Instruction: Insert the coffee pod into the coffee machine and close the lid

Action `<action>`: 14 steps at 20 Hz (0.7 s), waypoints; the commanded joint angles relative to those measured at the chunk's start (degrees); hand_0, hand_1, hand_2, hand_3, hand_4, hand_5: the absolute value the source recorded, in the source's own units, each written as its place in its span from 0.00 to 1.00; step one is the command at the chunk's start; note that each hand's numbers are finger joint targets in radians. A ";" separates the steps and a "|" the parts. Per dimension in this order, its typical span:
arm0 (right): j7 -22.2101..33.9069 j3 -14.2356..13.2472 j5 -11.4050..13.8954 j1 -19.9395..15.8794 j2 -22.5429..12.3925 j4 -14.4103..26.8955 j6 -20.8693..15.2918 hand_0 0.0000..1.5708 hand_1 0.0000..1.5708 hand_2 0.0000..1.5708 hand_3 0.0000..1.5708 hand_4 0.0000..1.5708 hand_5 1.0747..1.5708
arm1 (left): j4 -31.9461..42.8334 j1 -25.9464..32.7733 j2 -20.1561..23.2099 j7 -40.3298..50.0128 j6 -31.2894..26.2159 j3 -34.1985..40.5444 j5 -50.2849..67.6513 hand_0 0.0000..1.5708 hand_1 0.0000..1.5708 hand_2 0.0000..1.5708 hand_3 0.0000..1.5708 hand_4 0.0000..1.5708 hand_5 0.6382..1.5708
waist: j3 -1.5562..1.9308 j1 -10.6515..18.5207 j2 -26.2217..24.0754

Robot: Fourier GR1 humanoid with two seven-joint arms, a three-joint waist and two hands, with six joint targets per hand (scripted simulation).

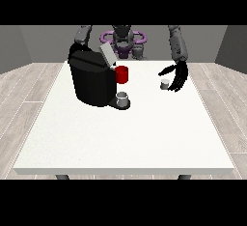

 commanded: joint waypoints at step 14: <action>0.62 -0.04 -1.68 0.58 0.47 -0.36 0.95 0.00 0.00 0.00 0.00 0.31 1.00 | 7.65 -4.28 1.69 -7.33 10.37 -0.39 -8.81 0.62 0.62 0.69 0.55 0.21 1.00 | -0.01 -0.69 -0.01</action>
